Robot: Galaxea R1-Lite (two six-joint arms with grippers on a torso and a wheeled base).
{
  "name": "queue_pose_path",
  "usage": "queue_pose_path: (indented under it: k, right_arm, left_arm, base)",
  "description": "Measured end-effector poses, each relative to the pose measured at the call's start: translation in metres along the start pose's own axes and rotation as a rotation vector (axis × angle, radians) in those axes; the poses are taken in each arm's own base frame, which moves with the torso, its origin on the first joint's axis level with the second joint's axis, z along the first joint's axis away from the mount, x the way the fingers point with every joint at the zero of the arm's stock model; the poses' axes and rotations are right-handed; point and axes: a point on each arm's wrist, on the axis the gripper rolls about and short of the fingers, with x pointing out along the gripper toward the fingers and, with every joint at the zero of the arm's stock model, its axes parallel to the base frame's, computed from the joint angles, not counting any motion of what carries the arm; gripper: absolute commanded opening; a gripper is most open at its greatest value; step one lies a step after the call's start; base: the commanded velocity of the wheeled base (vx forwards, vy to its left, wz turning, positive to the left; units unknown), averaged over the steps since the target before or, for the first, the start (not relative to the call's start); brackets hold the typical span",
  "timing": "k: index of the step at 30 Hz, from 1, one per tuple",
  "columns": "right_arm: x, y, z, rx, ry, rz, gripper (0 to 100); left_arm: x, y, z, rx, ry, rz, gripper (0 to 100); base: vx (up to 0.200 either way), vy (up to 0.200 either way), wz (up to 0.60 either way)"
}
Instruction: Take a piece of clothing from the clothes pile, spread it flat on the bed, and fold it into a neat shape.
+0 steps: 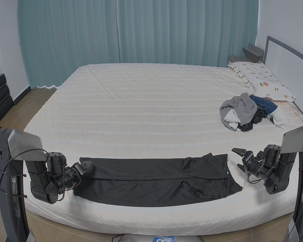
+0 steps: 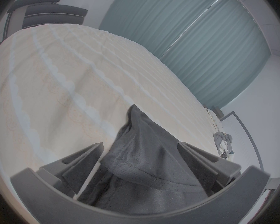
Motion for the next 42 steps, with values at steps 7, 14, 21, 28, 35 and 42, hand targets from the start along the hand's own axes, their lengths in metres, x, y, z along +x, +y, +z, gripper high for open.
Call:
queue_pose_path:
  k: [7, 14, 21, 28, 35, 42]
  right_arm:
    - [0.000, 0.000, 0.000, 0.000, 0.000, 0.001, 100]
    - [0.000, 0.000, 0.000, 0.000, 0.000, 0.001, 100]
    - [0.000, 0.000, 0.000, 0.000, 0.000, 0.001, 100]
    - [0.000, 0.000, 0.000, 0.000, 0.000, 0.001, 100]
    - [0.000, 0.000, 0.000, -0.001, 0.000, 0.002, 100]
    - [0.000, 0.000, 0.000, -0.001, -0.001, 0.002, 100]
  left_arm:
    - [0.004, -0.002, -0.007, 0.078, 0.011, 0.002, 100]
    - [0.004, -0.001, -0.010, 0.088, 0.022, 0.008, 100]
    - [0.003, -0.002, -0.013, 0.103, 0.032, 0.008, 100]
    - [0.003, 0.000, -0.013, 0.129, 0.030, 0.015, 100]
    - [0.002, 0.001, -0.016, 0.130, 0.039, 0.021, 100]
    - [0.001, 0.001, -0.019, 0.133, 0.052, 0.022, 0]
  base:
    - [0.000, 0.000, 0.00]
    - [0.000, 0.000, 0.00]
    - [0.000, 0.000, 0.00]
    - [0.000, 0.000, 0.00]
    - [0.000, 0.000, 0.00]
    - [0.000, 0.000, 0.00]
